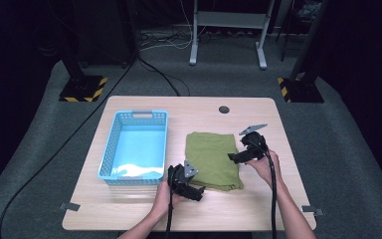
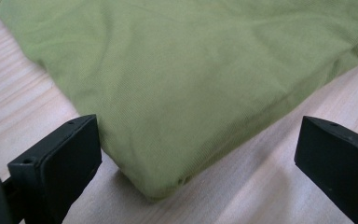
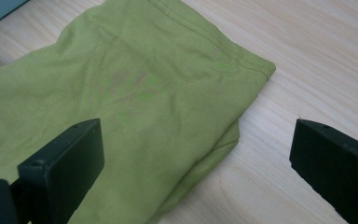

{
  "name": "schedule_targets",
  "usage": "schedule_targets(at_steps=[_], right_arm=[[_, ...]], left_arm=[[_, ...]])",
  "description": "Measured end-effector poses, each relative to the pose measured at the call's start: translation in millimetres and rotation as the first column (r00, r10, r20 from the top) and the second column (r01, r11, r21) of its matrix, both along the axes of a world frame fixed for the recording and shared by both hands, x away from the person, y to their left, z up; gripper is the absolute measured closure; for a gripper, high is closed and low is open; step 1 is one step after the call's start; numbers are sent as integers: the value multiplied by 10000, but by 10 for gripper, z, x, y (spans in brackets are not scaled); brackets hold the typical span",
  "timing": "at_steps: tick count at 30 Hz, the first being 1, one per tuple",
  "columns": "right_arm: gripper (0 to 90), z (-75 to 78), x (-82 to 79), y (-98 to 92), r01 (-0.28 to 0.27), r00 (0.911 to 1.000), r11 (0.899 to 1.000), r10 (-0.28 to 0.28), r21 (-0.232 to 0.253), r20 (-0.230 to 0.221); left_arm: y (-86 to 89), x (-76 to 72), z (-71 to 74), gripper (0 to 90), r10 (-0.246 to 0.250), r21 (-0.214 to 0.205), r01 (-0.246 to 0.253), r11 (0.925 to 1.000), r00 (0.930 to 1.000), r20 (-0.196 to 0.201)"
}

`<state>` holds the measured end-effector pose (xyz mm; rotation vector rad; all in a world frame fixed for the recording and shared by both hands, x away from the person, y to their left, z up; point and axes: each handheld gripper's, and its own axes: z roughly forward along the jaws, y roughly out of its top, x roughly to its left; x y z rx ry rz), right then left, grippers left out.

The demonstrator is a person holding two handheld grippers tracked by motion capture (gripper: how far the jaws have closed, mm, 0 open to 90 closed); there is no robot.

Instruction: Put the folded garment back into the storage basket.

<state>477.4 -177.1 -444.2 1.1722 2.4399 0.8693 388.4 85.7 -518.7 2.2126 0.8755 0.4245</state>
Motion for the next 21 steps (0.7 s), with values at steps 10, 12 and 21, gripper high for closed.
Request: schedule_targets(at_steps=[10, 12, 21], right_arm=[[18, -77, 137, 55, 27, 9996, 10000, -28, -49, -280], [17, -96, 164, 71, 20, 9994, 10000, -21, -34, -344], [16, -160, 291, 145, 21, 9984, 10000, -26, -81, -558]], left_arm=[[-15, 22, -22, 3, -5, -8, 5, 10000, 10000, -68], [-12, 26, -28, 3, -6, -27, 6, 10000, 10000, -74], [-13, 55, -45, 2, -26, -40, 26, 10000, 10000, -85]])
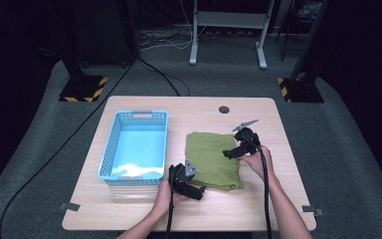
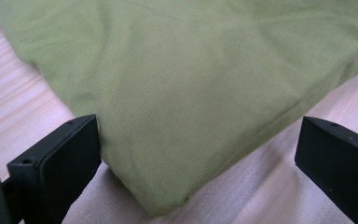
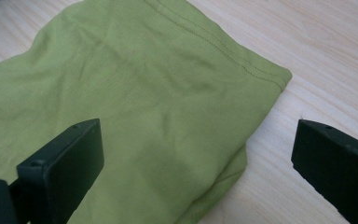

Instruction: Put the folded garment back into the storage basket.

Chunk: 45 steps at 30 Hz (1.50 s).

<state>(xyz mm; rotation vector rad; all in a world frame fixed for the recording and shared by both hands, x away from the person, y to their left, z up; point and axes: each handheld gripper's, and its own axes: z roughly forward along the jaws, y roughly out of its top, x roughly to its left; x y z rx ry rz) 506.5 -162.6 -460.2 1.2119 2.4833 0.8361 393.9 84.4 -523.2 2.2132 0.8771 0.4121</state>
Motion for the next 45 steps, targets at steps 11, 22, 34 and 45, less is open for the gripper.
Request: schedule_targets(at_steps=[11, 22, 34, 45], right_arm=[[14, -123, 155, 36, 111, 9989, 9999, -111, -17, -456], [13, -225, 270, 50, 315, 9958, 9994, -323, -114, -858], [5, -319, 352, 70, 441, 9926, 9989, -453, -138, -1125], [158, -357, 362, 92, 452, 9917, 9987, -477, -235, -1193]], left_arm=[[5, 21, -13, 2, -8, -38, 8, 10000, 10000, -36], [0, 38, -29, 1, 13, -12, -13, 10000, 10000, -72], [-7, 50, -44, 0, -59, -43, 59, 10000, 9998, -197], [-6, 55, -36, 22, -143, -88, 141, 9999, 9995, -276]])
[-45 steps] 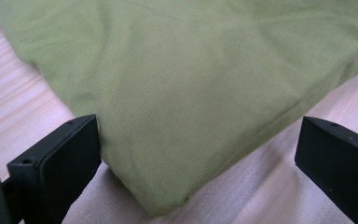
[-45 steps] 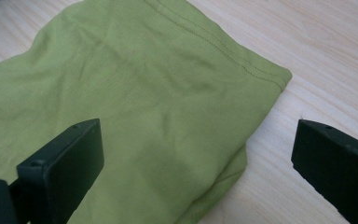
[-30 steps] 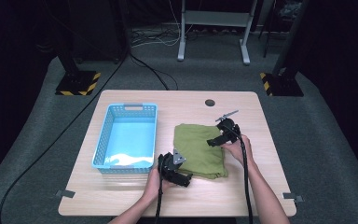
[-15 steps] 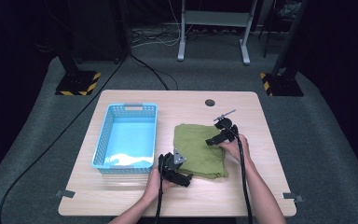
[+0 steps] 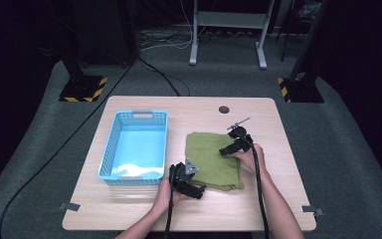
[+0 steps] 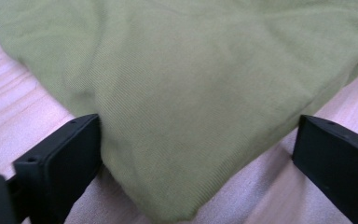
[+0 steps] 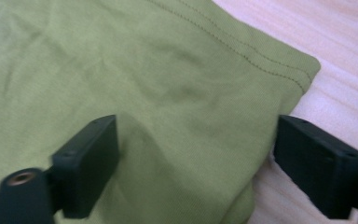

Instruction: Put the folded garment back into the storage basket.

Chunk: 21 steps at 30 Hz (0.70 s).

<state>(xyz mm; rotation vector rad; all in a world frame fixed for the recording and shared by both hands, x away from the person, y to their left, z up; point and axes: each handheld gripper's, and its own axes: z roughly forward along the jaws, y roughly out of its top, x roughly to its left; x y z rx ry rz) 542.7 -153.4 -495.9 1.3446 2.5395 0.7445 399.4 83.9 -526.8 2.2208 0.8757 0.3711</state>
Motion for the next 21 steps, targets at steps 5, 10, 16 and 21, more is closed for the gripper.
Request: schedule_targets(at_steps=[5, 10, 16, 21], right_arm=[[179, -34, 1, 10, -10, 9999, 10000, 9, -61, -111], [334, -10, -24, 30, -68, 10000, 9999, 68, -156, 35], [471, 0, -57, 42, -18, 9999, 10000, 19, -26, 99], [587, 8, -82, 58, -39, 10000, 9999, 38, 121, 32]], left_arm=[[4, -2, 12, 70, -129, -19, 129, 9999, 9999, 15], [13, -3, 18, 145, -49, -179, 52, 9998, 9999, 139], [17, -3, 27, 286, -115, -340, 125, 9993, 9995, 310], [30, -8, 26, 423, -116, -486, 137, 9987, 9990, 423]])
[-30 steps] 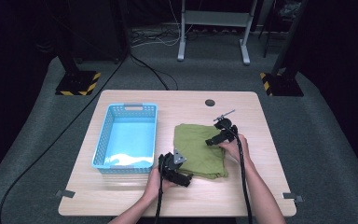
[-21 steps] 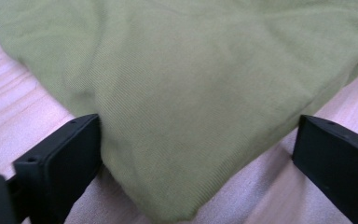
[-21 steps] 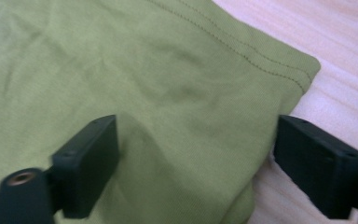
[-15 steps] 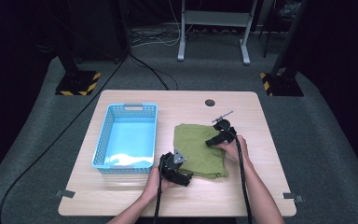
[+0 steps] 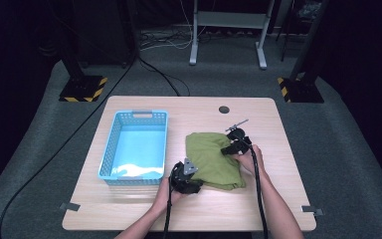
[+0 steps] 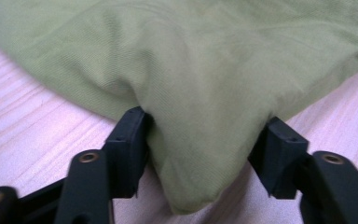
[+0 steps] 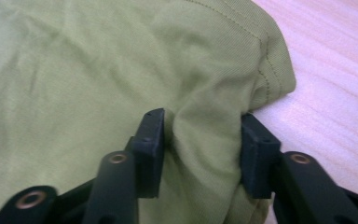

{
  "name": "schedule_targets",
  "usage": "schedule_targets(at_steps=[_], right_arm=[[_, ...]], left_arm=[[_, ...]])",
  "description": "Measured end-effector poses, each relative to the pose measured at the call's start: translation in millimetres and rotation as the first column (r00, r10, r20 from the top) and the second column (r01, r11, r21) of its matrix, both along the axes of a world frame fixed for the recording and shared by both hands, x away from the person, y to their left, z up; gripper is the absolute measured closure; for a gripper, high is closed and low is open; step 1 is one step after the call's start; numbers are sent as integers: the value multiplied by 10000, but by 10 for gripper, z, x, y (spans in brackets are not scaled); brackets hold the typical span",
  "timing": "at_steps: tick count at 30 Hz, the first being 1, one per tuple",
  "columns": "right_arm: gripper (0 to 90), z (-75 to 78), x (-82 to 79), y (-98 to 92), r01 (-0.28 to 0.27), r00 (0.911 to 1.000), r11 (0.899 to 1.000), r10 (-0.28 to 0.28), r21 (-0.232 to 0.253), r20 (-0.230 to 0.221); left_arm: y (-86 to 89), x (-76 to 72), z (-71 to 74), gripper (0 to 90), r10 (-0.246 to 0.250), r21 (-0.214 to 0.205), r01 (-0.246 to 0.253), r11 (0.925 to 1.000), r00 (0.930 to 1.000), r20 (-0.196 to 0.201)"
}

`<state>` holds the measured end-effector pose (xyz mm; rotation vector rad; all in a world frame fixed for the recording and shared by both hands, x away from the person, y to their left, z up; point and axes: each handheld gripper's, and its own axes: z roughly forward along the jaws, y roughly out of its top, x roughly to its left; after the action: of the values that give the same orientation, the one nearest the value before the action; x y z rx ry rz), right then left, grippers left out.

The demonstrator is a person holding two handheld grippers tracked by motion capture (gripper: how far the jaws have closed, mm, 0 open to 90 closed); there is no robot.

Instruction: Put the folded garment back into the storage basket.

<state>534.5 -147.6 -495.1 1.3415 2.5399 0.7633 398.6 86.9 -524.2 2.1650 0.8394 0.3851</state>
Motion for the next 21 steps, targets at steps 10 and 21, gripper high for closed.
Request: schedule_targets(at_steps=[10, 21], right_arm=[[743, 7, -58, -16, 148, 9993, 9998, -152, 98, 348], [764, 31, -145, 4, 227, 9959, 9997, -219, -78, 874]], left_arm=[[-6, -11, -13, 669, -134, -34, 136, 9999, 9988, 462], [3, -9, 4, 689, -173, 141, 166, 9998, 9986, 494]])
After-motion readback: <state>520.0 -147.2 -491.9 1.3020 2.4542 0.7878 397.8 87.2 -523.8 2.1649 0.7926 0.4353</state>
